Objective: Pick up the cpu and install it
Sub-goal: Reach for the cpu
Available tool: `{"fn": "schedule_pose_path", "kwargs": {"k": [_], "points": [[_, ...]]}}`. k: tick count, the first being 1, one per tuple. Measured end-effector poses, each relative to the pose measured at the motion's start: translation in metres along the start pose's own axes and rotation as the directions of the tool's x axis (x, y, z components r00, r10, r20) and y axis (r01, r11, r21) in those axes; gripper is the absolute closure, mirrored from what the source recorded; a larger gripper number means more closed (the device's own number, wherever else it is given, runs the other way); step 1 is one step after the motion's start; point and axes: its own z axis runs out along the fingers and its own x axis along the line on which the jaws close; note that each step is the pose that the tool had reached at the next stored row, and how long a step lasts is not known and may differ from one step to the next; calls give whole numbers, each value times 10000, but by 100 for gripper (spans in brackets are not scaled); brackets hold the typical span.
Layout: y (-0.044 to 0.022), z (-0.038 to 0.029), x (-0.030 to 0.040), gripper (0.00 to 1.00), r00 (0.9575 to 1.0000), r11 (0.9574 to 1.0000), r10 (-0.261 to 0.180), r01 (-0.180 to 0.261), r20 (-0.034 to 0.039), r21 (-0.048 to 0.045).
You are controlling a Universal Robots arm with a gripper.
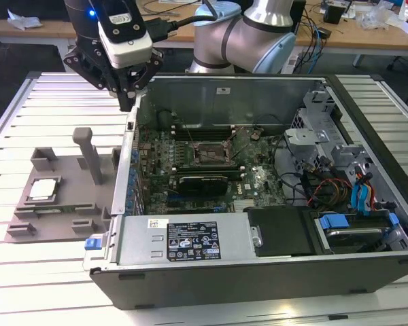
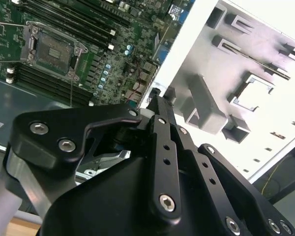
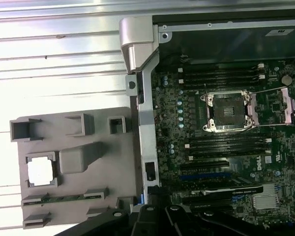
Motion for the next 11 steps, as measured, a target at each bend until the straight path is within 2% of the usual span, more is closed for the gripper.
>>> {"fn": "schedule_pose_path", "kwargs": {"k": [6, 11], "points": [[-4, -1, 56, 89, 10000, 10000, 0, 0, 0, 0], [-11, -4, 141, 89, 10000, 10000, -1, 1, 0, 0]]}}
